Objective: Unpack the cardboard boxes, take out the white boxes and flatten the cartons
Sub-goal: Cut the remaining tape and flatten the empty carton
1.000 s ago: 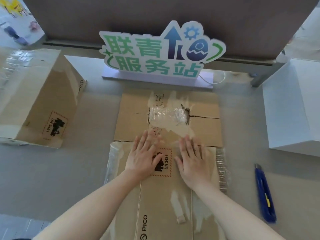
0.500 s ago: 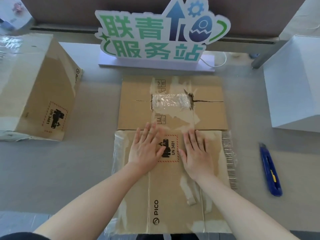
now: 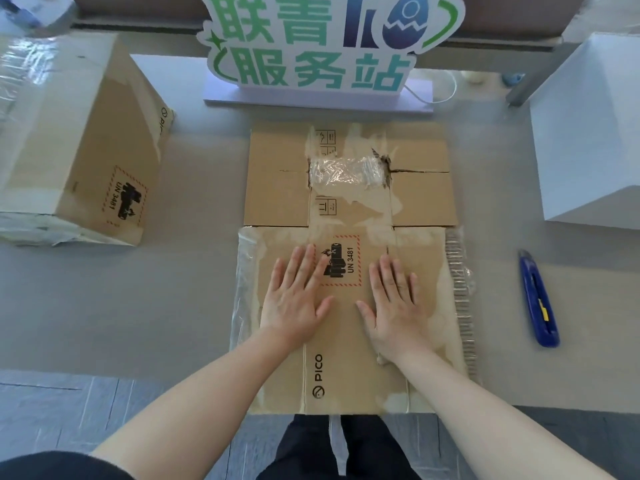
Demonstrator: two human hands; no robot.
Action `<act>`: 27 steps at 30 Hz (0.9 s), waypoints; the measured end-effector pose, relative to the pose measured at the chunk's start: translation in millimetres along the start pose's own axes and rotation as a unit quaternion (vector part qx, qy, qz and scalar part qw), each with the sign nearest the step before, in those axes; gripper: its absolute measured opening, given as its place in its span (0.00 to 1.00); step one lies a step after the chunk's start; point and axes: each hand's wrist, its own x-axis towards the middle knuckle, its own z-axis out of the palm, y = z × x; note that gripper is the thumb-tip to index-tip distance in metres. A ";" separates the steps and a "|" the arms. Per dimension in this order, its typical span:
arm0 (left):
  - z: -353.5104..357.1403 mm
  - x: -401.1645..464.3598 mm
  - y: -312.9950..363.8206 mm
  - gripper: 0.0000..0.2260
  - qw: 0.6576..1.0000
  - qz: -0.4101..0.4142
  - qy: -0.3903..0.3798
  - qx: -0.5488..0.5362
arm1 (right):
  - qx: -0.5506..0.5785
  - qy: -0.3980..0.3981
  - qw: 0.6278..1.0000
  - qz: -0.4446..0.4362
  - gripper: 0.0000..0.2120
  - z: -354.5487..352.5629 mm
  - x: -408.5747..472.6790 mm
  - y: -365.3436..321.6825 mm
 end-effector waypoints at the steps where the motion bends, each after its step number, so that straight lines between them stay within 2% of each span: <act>1: -1.6 -4.9 1.8 0.32 1.000 -0.006 0.006 -0.004 | 0.010 0.001 1.000 -0.004 0.36 -0.5 -6.2 -0.1; 6: 15.4 -52.5 12.4 0.35 1.000 0.005 0.017 -0.022 | -0.002 0.023 0.998 -0.058 0.36 14.2 -53.3 6.9; 14: 24.7 -56.3 13.4 0.35 1.000 0.006 -0.001 -0.006 | -0.020 0.013 0.999 -0.049 0.37 19.4 -56.2 6.4; 21: 29.0 -73.5 -13.8 0.34 1.000 0.011 -0.005 0.004 | -0.018 -0.005 0.998 -0.057 0.36 25.1 -76.5 21.1; 24: 26.0 -75.4 -10.7 0.33 1.000 0.014 -0.020 0.002 | -0.006 -0.023 0.998 -0.060 0.36 20.3 -77.3 19.8; 27: 17.9 -72.5 -11.4 0.32 0.999 0.010 -0.034 -0.027 | 0.057 -0.025 0.996 -0.065 0.34 4.3 -74.7 21.0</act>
